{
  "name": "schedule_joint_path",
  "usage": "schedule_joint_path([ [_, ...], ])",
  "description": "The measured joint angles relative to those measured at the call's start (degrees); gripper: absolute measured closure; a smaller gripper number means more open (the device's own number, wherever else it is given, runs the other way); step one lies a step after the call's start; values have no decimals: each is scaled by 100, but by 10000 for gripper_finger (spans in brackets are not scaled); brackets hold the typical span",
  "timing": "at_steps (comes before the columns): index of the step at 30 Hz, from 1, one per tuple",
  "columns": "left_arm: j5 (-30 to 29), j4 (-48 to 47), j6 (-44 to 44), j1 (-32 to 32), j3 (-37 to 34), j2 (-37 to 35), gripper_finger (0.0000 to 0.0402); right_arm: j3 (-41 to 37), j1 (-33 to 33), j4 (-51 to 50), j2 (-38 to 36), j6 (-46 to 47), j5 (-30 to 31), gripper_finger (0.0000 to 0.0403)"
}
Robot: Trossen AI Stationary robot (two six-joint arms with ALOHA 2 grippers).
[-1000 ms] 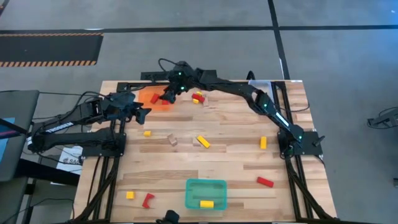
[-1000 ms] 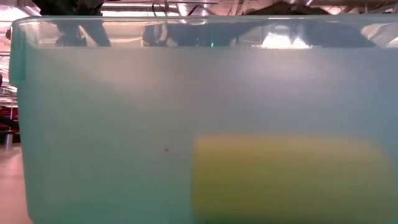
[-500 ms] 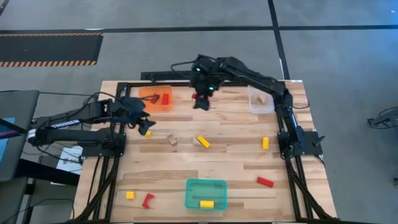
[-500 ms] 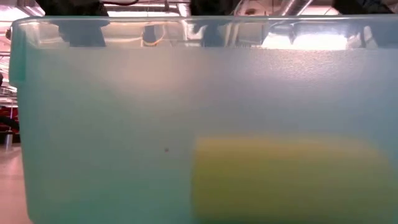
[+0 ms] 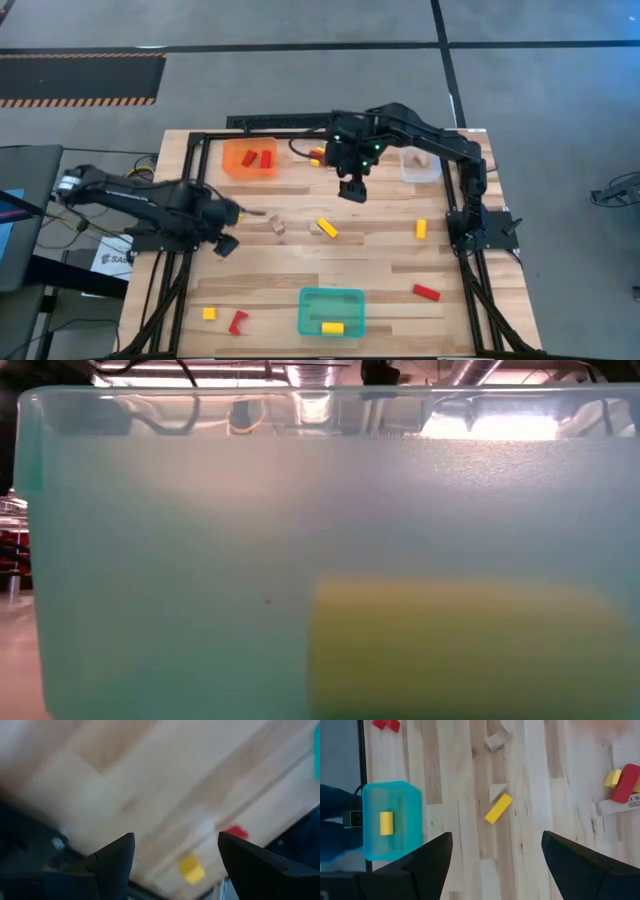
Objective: Sort & place blocks by color
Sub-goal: Put the yellow block into the blue bin
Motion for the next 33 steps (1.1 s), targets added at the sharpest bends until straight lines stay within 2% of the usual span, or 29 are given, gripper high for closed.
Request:
schedule_joint_path([
  [3, -189, 60, -412, -482, 0, 256, 127, -2, 97, 54, 0, 15, 9, 77],
  [7, -1480, 68, -414, -670, 0, 571, 127, 0, 197, 241, 58, -43, 7, 77],
  [11, -2880, 128, 858, -576, 2, 829, 127, -6, 191, 326, 61, -140, 4, 77],
  [13, -3221, 135, 1641, -395, 4, 998, 127, -2, 174, 334, 57, -135, 4, 77],
  [22, -3143, 330, 4722, 1162, 2, 2077, 127, -2, 166, 227, 63, 18, 2, 77],
  [26, -2828, 500, 5478, 1593, -2, 2428, 127, -2, 281, 36, 62, 20, -2, 77],
  [33, -2709, 1028, 6219, 1804, -142, 2837, 127, -7, 520, -28, -19, 173, 0, 77],
])
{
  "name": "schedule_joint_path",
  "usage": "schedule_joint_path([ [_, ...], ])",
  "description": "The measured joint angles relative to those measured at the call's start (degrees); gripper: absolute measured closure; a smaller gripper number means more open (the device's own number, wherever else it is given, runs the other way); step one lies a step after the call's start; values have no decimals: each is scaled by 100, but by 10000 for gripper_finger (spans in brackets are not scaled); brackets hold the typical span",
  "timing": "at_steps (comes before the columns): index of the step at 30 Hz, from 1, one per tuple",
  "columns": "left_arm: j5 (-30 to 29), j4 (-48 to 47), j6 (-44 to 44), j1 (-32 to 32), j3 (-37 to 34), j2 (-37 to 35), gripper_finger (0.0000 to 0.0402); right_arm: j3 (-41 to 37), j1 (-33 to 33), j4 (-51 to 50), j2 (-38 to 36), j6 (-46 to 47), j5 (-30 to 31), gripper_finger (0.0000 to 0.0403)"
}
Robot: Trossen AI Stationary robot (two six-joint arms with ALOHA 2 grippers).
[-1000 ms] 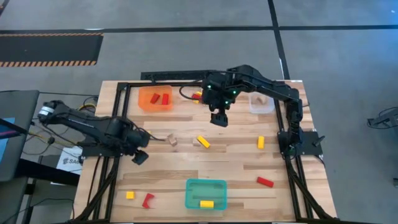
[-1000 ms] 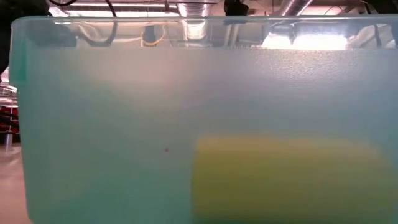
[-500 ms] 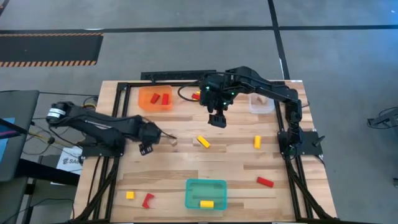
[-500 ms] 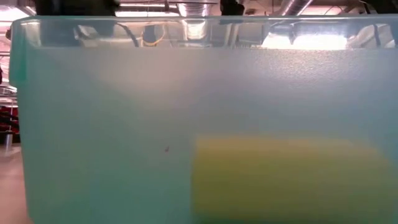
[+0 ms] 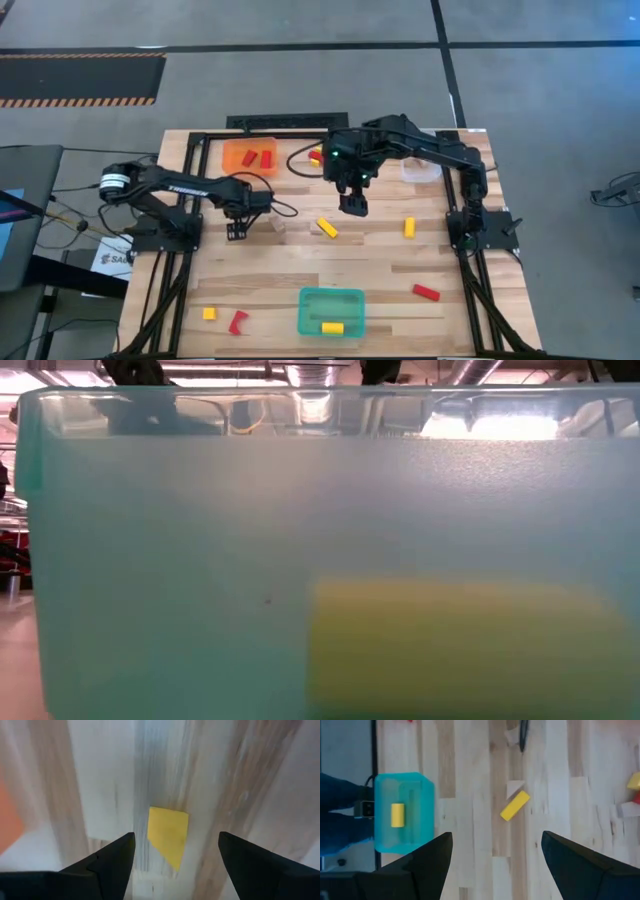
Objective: Sort & place blocks by color
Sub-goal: Put the yellow block into the blue bin
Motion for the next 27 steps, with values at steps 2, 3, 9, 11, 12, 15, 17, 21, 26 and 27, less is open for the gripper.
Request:
schedule_joint_path([
  [2, -48, -9, 31, 86, -31, 138, 127, 7, 70, 0, -45, 0, 0, 77],
  [3, -110, 3, 32, 131, -27, 201, 127, 5, 102, -1, -64, 1, 1, 77],
  [9, 81, 17, 184, 344, 15, 527, 171, -2, 209, -2, -142, 45, 4, 77],
  [11, 170, 14, 192, 388, 20, 607, 208, 0, 222, -2, -234, 64, 9, 77],
  [12, 204, 15, 191, 410, 18, 613, 229, 0, 235, -2, -297, 62, 24, 77],
  [15, 311, 8, 193, 461, 18, 606, 299, 0, 267, -2, -532, 14, 279, 77],
  [17, 237, -52, 184, 511, 3, 558, 348, -2, 283, -7, -747, 14, 491, 77],
  [21, 190, -118, -22, 519, 1, 367, 371, 2, 283, -4, -1274, 209, 598, 77],
  [26, 792, -206, -310, 357, 230, -360, 380, 5, 408, -3, -1809, 795, 1010, 77],
  [27, 954, -196, -376, 307, 269, -576, 385, 5, 463, -4, -1891, 925, 1158, 77],
])
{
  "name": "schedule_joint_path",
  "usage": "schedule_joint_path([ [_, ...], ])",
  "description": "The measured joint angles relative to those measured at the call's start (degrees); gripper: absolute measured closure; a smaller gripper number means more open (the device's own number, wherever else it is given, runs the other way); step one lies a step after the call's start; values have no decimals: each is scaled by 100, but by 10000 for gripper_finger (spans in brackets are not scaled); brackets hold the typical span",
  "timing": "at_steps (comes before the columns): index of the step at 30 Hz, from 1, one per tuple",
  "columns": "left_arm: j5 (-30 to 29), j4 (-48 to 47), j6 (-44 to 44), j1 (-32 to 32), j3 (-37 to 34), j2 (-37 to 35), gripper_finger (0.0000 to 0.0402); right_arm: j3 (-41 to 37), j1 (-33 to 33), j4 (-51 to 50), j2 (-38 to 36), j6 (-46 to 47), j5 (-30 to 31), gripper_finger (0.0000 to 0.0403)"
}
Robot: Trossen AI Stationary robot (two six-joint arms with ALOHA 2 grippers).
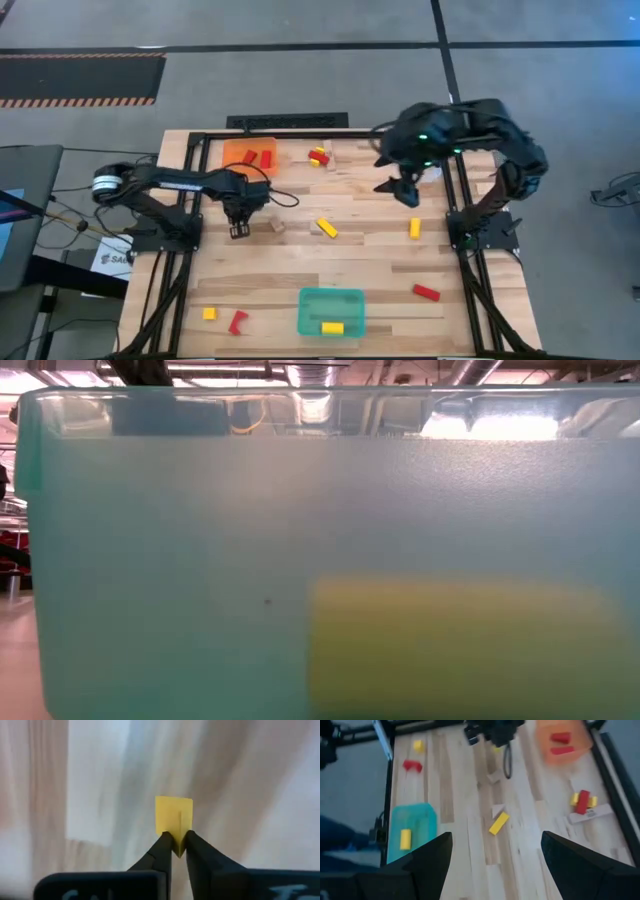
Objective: Sort & place blocks by color
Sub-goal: Put the yellow block into the blue bin
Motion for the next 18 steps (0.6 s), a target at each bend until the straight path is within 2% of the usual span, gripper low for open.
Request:
schedule_joint_path([
  [3, 650, 340, -278, -207, 87, -697, 401, 0, 171, 0, -170, 379, 368, 77],
  [6, 1604, 1126, -683, -489, 89, -1352, 401, 0, 372, 1, -226, 735, 722, 77],
  [9, 2143, 2238, -1114, -911, 89, -1817, 400, -2, 606, 2, -194, 1078, 896, 77],
  [14, 2214, 3857, -1791, -1836, 96, -1966, 400, -483, 1064, 8, -197, 1361, 925, 77],
  [18, 1830, 4724, -2284, -2645, 100, -1556, 400, -1244, 1331, -5, -265, 1476, 1142, 77],
])
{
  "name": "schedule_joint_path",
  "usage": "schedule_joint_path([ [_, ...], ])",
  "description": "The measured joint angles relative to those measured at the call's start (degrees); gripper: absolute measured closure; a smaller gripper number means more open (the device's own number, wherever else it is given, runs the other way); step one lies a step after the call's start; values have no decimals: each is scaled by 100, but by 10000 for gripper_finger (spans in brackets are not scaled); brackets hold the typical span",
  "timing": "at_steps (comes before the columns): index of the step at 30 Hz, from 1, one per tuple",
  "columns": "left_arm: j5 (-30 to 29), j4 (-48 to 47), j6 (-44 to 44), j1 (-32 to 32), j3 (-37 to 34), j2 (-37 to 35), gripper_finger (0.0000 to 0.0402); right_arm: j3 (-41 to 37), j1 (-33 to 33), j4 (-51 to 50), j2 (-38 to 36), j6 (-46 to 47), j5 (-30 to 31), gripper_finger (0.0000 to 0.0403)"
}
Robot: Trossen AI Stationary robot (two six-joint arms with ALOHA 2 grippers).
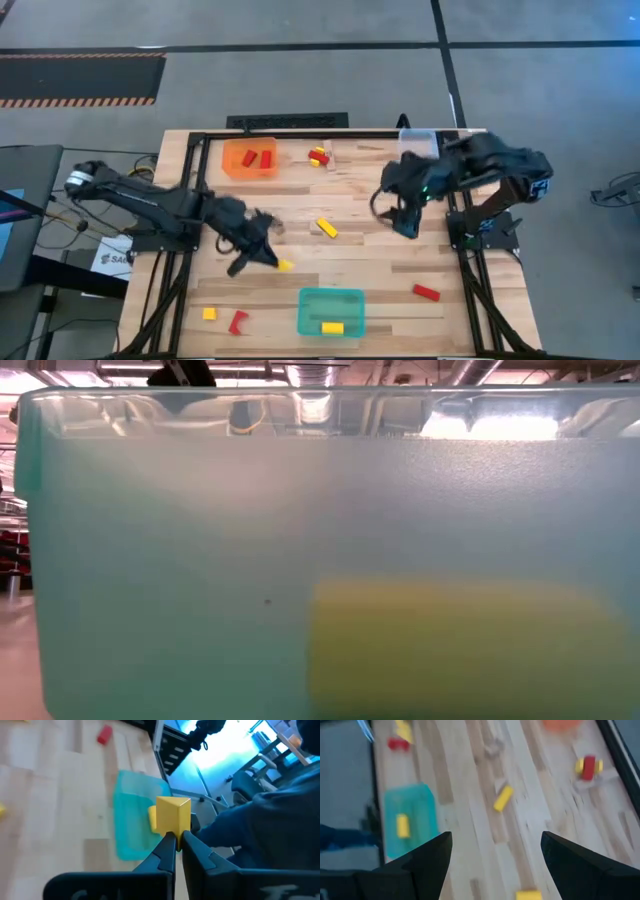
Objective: Sort & place blocks by color
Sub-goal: Put the yellow block into the blue bin
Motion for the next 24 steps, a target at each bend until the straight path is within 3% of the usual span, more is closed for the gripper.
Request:
schedule_joint_path([
  [7, -913, 2052, -1441, -948, 3, 1612, 401, -1824, 607, 221, -423, 142, 44, 77],
  [11, -1240, 2693, -2271, -1198, 553, 2719, 401, -3245, 1146, 708, -1130, 640, -200, 77],
  [14, -1310, 1947, -2341, -1282, 1347, 3401, 401, -4354, 1489, 1519, -1813, 1091, -367, 77],
  [17, -1390, 561, -2387, -1289, 2248, 4022, 401, -5352, 1746, 2149, -2504, 1714, -288, 77],
  [21, -1624, -1211, -2183, -1288, 3447, 4689, 401, -6269, 1836, 2403, -3112, 2640, 290, 77],
  [24, -1953, -1960, -1912, -1302, 4192, 5058, 401, -6738, 1836, 2389, -3348, 3257, 669, 77],
])
